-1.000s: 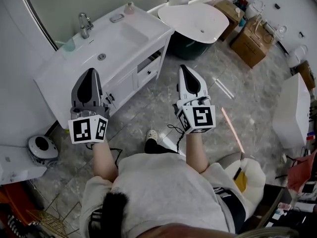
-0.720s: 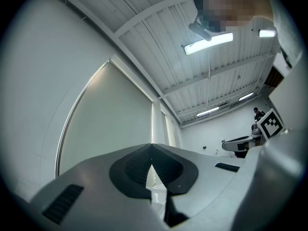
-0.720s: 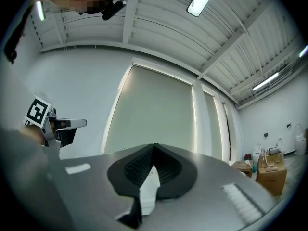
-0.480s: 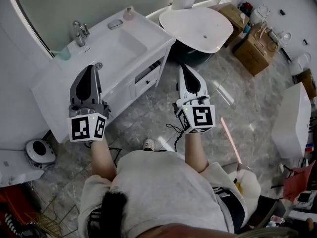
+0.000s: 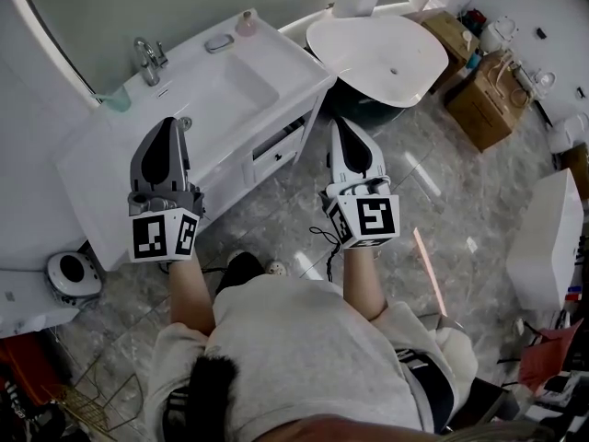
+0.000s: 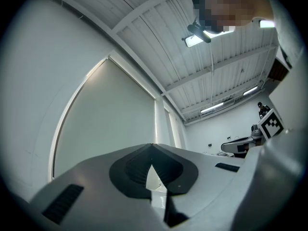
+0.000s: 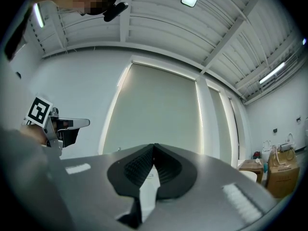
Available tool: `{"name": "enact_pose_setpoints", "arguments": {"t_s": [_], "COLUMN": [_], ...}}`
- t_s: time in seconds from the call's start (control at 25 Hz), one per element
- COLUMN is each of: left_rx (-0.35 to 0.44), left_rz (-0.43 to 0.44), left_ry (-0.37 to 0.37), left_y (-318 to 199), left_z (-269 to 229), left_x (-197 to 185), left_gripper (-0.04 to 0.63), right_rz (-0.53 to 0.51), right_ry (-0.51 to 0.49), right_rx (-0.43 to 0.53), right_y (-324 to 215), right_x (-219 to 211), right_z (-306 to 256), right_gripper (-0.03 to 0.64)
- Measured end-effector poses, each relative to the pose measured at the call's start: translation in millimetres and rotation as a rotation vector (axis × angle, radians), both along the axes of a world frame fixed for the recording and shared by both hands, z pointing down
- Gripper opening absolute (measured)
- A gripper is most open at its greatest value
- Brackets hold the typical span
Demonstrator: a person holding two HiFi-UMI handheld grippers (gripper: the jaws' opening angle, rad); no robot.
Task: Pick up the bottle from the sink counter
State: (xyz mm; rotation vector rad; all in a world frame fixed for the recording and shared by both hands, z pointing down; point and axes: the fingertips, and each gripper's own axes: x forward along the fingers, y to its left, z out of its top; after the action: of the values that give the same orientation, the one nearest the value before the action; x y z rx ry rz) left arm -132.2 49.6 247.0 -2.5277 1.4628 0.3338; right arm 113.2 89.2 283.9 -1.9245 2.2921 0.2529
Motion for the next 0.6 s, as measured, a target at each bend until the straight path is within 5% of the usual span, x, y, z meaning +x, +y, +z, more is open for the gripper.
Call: {"name": "enact_pose_setpoints", "arguments": {"t_s": [0.6], "left_rx": [0.000], "left_rz": [0.062], "left_ry": [-0.014], "left_y": [-107], "left_z": [0], "left_x": [18], "left_gripper": [0.008], "right_rz": [0.072], "right_ry": [-0.012], "right_rx": [-0.006], "right_y": [-91], "right_x": [20], "right_z": [3], "right_gripper": [0.011]}}
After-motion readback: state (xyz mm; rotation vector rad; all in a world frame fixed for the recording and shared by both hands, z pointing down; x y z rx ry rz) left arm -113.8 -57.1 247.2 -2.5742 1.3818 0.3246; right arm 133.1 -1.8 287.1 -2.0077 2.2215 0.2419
